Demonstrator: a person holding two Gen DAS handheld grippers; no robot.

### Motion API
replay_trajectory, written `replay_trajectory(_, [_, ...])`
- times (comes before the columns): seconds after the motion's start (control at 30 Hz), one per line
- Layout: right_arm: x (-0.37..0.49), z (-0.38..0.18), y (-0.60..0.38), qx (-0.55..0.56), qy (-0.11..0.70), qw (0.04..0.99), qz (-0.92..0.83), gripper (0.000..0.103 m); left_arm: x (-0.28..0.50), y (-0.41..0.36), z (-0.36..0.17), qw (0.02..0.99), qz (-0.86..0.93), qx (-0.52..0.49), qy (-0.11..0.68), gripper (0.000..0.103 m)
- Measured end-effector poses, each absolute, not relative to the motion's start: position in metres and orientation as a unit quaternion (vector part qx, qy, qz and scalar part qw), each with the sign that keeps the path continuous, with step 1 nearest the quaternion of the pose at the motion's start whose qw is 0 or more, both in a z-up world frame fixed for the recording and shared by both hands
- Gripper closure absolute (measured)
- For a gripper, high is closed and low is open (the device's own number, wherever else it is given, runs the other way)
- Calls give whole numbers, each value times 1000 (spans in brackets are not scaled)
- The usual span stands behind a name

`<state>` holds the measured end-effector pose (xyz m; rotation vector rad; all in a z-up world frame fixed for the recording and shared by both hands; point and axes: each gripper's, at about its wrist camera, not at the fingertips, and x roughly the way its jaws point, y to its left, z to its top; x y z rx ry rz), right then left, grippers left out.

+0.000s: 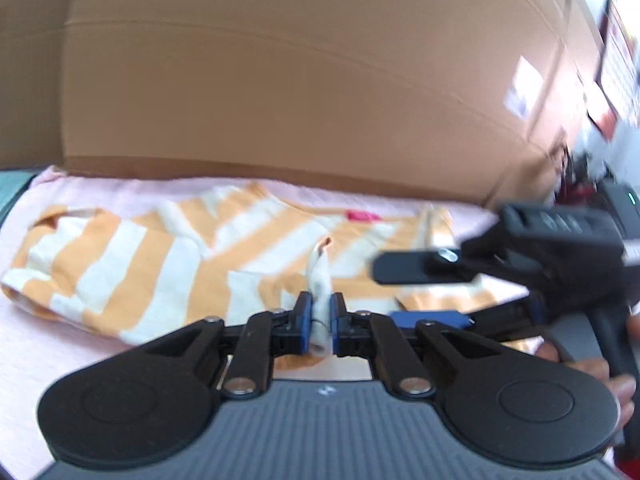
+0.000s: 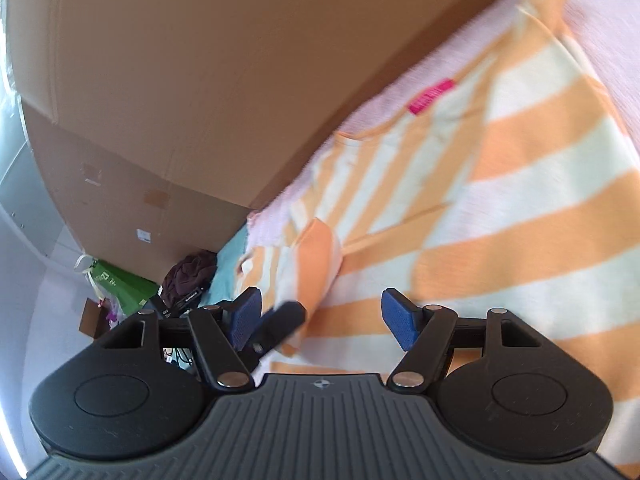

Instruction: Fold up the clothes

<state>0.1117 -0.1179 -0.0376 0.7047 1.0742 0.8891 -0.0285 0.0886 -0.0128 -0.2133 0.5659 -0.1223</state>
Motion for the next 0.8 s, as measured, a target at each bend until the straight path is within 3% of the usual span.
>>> replay_trajectory(0.17, [114,-37,-127,333,486,698,408,34,-36,49,-21,955,-58,-44,287,100])
replay_trajectory(0.33, [107,-34,-117,271,485,729,400,50,-42,40,-23,955,-82,-33,284,98])
replay_trajectory(0.4, [107,-38,-120,252,483,744,388,91,-39,40,-28,952,-83,-27,293,94])
replay_trajectory(0.43, [106,-40,-121,243,482,751,382,96,-44,42,-28,952,-82,-28,293,91])
replay_trajectory(0.47, [107,-42,-122,237,481,755,378,96,-49,44,-28,952,-81,-30,292,89])
replay_trajectory(0.57, [114,-35,-120,230,476,756,386,96,-73,53,-27,955,-73,-19,286,70])
replay_trajectory(0.63, [120,-14,-115,214,452,769,399,97,-88,58,-29,956,-54,3,288,48])
replay_trajectory(0.8, [148,73,-117,276,368,764,453,97,-94,82,-35,950,-11,-8,311,47])
